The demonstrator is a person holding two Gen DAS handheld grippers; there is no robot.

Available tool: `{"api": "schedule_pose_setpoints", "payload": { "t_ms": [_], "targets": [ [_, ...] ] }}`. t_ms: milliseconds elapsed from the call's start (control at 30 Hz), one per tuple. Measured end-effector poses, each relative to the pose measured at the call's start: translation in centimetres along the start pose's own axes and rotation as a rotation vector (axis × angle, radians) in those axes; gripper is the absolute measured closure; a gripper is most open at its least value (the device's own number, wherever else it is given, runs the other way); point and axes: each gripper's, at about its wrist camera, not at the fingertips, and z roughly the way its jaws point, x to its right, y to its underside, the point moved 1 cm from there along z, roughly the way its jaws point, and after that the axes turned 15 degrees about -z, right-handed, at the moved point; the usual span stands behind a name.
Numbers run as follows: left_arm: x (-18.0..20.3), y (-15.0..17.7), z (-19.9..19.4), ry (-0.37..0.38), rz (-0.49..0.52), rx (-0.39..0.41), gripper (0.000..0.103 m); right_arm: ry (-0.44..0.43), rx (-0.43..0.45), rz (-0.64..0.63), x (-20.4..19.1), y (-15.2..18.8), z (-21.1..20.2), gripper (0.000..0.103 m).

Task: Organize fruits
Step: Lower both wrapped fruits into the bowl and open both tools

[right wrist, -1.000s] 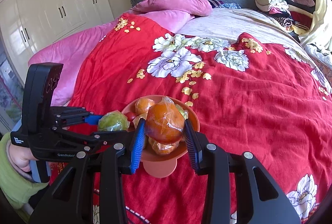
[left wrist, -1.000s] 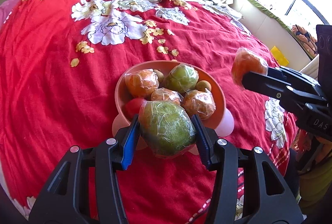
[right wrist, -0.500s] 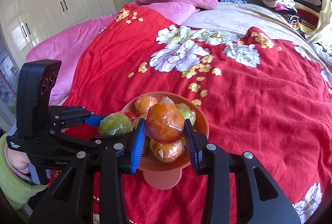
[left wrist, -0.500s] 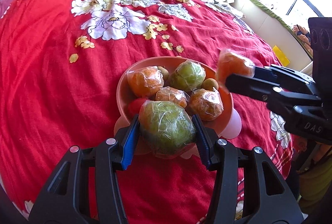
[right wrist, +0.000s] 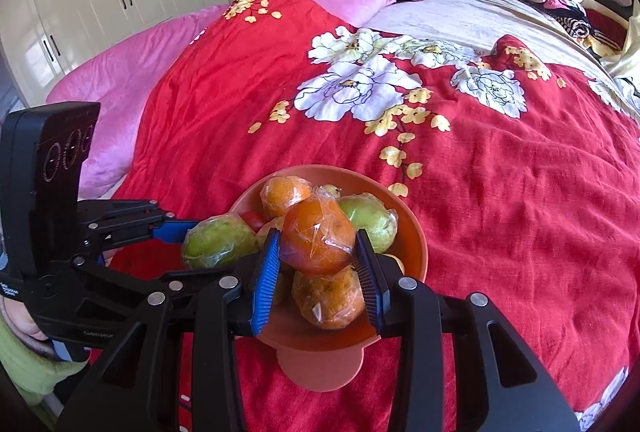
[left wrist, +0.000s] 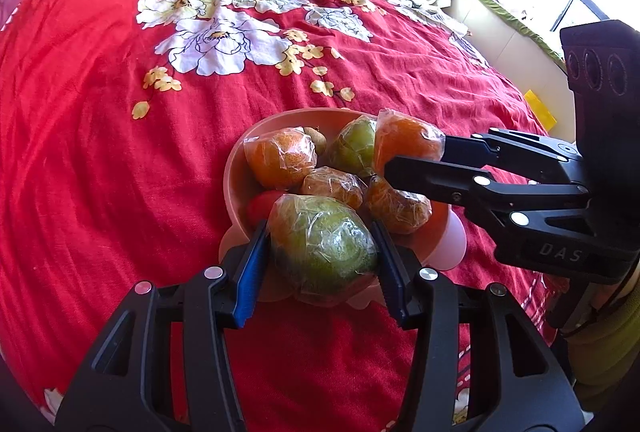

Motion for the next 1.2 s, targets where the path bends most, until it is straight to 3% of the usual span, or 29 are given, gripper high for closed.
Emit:
{"api": "schedule_pose_setpoints", "payload": {
  "t_ms": [233,733,900,1067,1167,1200],
  "targets": [
    [0.0,0.0,0.0,-0.001,0.0,0.0,0.061,0.002,-0.003,0.005,0.1,0.1,0.0,0.064],
    [0.0,0.0,-0.1,0.0,-0.003,0.0,0.059,0.058,0.057,0.038,0.5,0.4,-3.1,0.036],
    [0.2,-0.1,-0.7,-0.002,-0.005,0.02,0.052,0.092,0.107,0.052,0.4,0.8,-5.7,0.02],
    [0.9,-0.1,-2.2,0.004,-0.01,0.055,0.042,0.131,0.17,0.031,-0.6,1.1,-8.8,0.011],
    [1.2,0.3,-3.5,0.002,-0.022,0.08,0.03,0.155,0.194,0.028,-1.4,1.6,-10.4,0.008],
    [1.1,0.5,-4.1,-0.003,-0.034,0.095,0.018,0.158,0.199,0.028,-1.7,1.8,-10.8,0.007]
  ]
}}
